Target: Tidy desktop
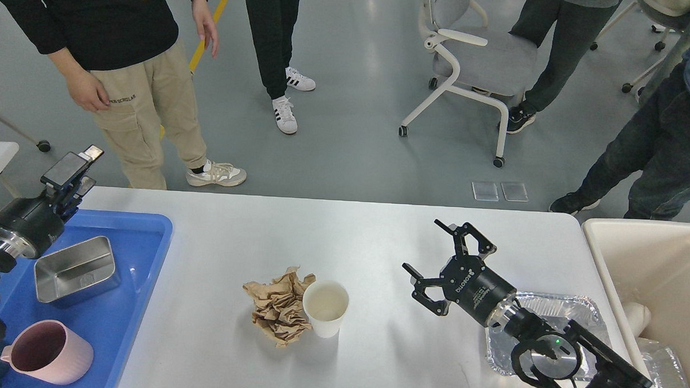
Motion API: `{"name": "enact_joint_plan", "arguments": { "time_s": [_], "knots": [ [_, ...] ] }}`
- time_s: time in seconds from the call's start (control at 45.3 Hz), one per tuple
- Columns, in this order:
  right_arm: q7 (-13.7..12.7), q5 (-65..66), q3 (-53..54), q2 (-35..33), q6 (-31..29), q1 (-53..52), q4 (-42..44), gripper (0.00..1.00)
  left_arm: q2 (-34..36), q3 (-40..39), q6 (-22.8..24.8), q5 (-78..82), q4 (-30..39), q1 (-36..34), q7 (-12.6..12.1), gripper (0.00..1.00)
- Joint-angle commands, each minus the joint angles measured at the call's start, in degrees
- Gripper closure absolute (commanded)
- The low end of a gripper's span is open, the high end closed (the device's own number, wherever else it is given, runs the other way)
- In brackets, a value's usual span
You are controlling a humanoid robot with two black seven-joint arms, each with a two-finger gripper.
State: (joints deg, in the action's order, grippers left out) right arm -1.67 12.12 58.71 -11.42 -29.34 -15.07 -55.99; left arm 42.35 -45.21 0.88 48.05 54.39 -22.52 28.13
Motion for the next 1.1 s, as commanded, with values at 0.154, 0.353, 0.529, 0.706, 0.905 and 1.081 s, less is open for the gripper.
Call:
{"name": "enact_joint_plan", "arguments": {
  "time_s": [0.154,0.353,0.529,0.706,0.905,1.081],
  "knots": [
    [0.0,0.0,0.0,-0.4,0.2,0.4,0.1,0.0,-8.2,-20.8,0.4,-7.4,8.3,11.2,-1.5,0.06],
    [0.0,0.0,0.4,-1.6,0.2,0.8,-0.2,0.0,-12.3,-25.7,0.4,-13.8,13.1,14.7,-8.2,0.03],
    [0.0,0.0,0.5,-2.6,0.3,1.2,-0.3,0.0,-16.1,-29.8,0.4,-17.5,16.6,16.0,-10.5,0.03],
    [0.0,-0.2,1.8,-3.8,0.7,1.5,-0.5,0.0,-20.2,-31.7,0.4,-17.9,20.9,18.6,-10.3,0.03],
    [0.1,-0.6,8.0,-3.8,0.9,1.5,-0.3,0.0,-24.4,-31.9,0.4,-18.3,21.5,20.1,-9.1,0.03],
    [0.5,-0.7,13.0,-5.5,0.8,1.7,0.2,0.0,-24.6,-31.1,0.1,-18.3,21.2,20.1,-9.1,0.03]
  ]
}}
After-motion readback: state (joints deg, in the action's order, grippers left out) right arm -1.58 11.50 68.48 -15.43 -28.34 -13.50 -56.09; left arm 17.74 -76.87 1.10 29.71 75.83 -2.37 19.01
